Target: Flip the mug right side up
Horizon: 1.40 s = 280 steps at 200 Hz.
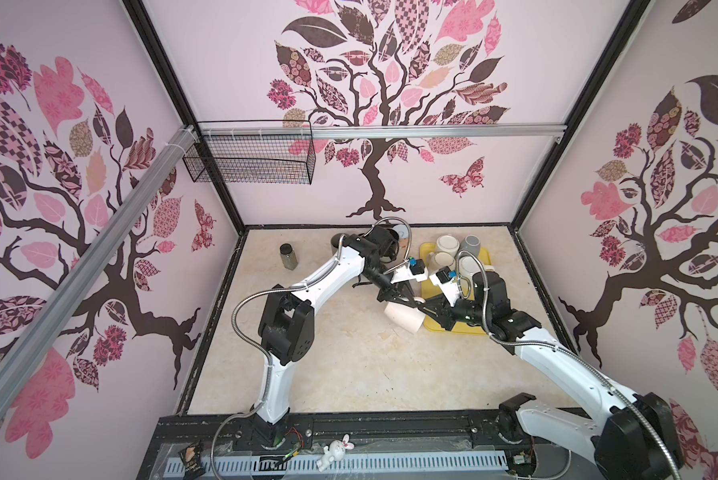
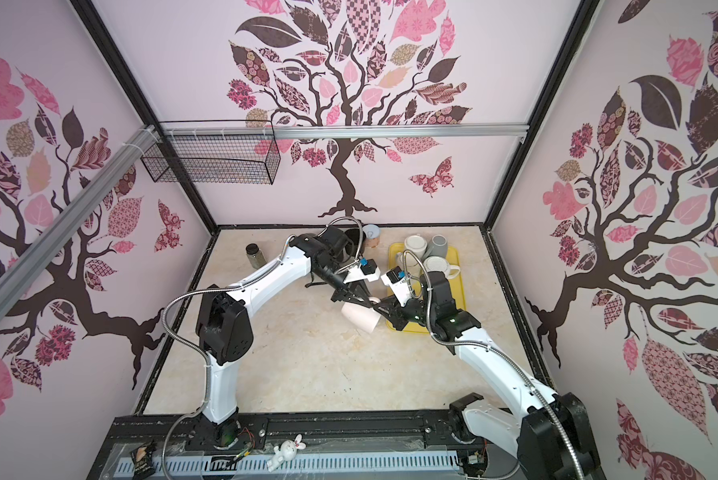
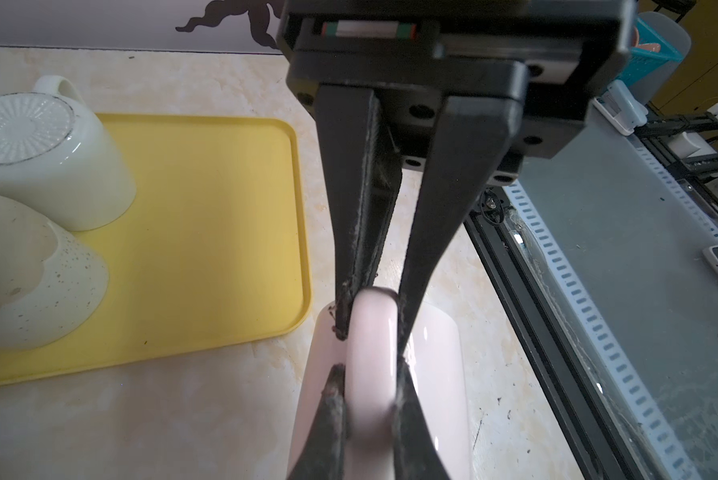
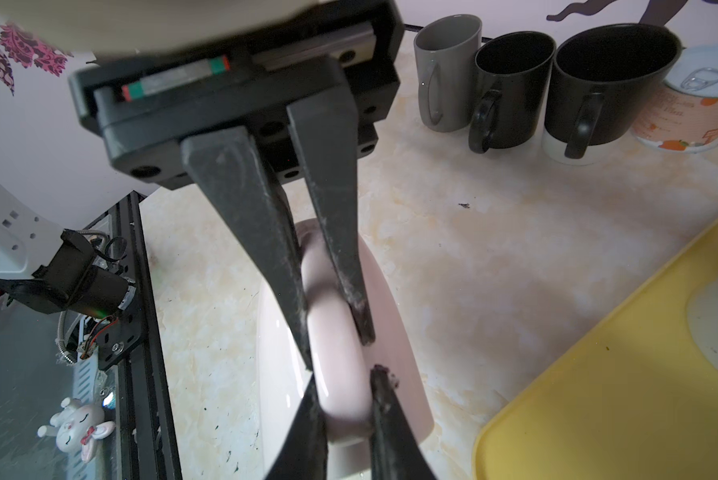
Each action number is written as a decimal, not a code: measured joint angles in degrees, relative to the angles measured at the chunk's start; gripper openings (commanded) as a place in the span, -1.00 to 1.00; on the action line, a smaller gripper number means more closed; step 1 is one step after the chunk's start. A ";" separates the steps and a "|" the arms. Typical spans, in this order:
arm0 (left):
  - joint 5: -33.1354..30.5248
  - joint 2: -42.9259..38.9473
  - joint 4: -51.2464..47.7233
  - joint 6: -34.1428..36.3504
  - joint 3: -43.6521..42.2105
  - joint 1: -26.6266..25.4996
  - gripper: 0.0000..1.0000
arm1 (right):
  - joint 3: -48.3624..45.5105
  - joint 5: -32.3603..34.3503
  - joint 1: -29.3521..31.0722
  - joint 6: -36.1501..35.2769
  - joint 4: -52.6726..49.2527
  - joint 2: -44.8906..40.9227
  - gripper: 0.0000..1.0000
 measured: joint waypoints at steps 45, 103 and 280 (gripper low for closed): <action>0.35 -7.41 15.82 -8.87 -12.09 0.24 -1.00 | -1.09 2.01 0.26 1.27 2.64 -1.62 -0.51; -0.39 -10.93 38.66 -26.93 -27.08 2.05 -1.00 | -1.97 5.22 -0.92 5.86 10.47 -9.49 0.02; -1.40 -17.44 92.80 -64.17 -45.72 5.62 -1.00 | -2.64 3.23 -7.21 47.76 17.22 -5.29 0.02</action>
